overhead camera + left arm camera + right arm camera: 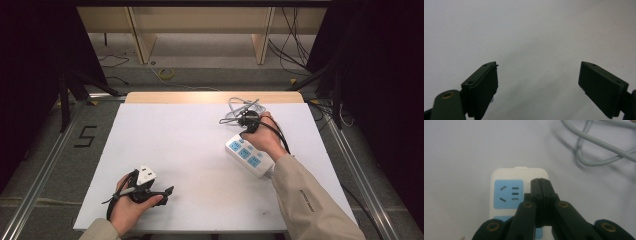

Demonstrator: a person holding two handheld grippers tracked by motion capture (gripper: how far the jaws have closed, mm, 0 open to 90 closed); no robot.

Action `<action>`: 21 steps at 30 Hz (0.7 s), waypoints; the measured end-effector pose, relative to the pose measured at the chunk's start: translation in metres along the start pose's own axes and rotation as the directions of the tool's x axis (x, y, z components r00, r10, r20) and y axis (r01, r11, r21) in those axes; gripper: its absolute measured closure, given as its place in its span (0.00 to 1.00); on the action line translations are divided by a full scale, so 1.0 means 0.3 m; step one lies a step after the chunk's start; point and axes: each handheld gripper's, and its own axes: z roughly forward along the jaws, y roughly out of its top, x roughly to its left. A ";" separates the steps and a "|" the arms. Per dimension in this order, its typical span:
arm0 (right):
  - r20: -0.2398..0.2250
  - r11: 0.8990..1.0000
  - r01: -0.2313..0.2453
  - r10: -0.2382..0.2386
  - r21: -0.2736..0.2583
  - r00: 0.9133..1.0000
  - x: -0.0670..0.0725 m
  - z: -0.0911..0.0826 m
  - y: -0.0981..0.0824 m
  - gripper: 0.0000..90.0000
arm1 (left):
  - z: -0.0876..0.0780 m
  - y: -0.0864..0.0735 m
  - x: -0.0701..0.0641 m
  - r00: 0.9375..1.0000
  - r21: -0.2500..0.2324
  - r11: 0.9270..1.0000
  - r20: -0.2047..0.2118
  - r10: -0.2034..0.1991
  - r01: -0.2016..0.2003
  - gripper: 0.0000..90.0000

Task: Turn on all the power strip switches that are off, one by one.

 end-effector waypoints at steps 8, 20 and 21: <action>0.003 1.000 -0.003 0.003 0.008 1.000 -0.002 0.013 0.003 1.00 | 0.000 -0.001 0.000 1.000 -0.002 1.000 0.001 0.000 0.000 0.17; 0.004 1.000 -0.001 0.001 0.011 1.000 0.000 0.022 0.013 1.00 | -0.001 -0.001 0.001 1.000 0.000 1.000 0.002 0.000 0.000 0.17; 0.004 1.000 -0.001 0.000 0.011 1.000 0.000 0.022 0.014 1.00 | -0.002 -0.001 0.001 1.000 0.000 1.000 0.002 0.000 0.000 0.17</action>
